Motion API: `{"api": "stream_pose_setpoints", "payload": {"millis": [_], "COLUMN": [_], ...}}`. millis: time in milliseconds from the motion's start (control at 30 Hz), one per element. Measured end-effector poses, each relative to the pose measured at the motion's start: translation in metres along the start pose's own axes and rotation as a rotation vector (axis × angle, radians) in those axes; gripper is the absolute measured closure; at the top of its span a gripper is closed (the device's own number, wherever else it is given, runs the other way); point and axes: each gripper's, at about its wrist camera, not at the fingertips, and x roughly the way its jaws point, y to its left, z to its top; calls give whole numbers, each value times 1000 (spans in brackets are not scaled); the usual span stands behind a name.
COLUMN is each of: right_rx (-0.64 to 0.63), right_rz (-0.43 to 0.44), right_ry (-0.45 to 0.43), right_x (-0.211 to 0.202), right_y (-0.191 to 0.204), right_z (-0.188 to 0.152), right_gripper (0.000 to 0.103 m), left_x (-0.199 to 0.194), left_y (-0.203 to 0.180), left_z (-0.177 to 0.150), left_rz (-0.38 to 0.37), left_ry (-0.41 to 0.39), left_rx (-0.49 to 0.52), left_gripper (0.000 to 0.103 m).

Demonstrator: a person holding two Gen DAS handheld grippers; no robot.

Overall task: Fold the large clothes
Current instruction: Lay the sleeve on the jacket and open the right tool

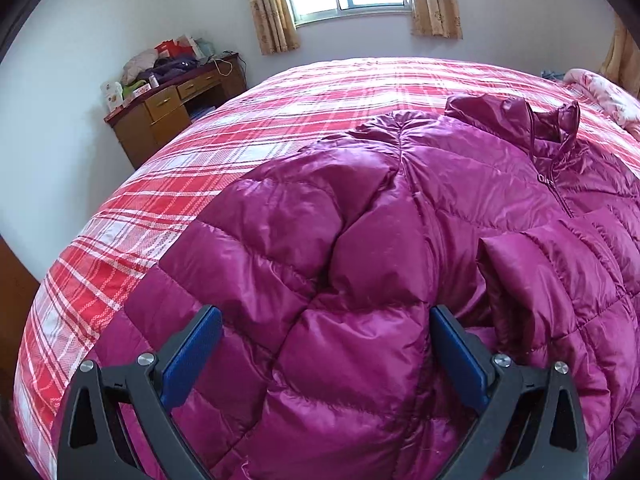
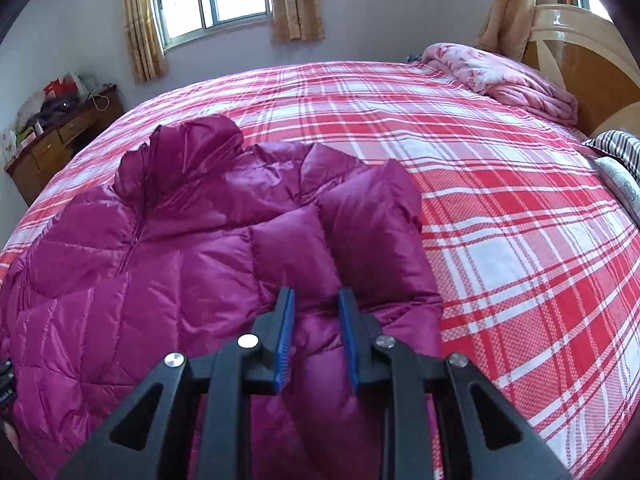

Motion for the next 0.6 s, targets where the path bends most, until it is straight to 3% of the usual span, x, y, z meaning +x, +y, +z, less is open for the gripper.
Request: {"api": "stream_pose_setpoints", "payload": {"millis": [200, 367, 500, 600], "right_rx": [-19, -45, -74, -87], "right_rz": [-15, -38, -64, -69], "right_ry": [22, 24, 33, 46], "right_x": [8, 8, 9, -1], "right_y": [2, 7, 13, 15], "right_z": [-1, -2, -1, 4], "right_gripper": [76, 75, 74, 73], "left_x": [-22, -42, -20, -10], "left_y": [4, -13, -33, -28], "left_z": [-1, 1, -4, -3], "left_rz": [29, 15, 45, 19], "left_ry": [-83, -143, -65, -7], "left_rx": [-36, 35, 124, 108], "left_gripper": [1, 1, 1, 1]}}
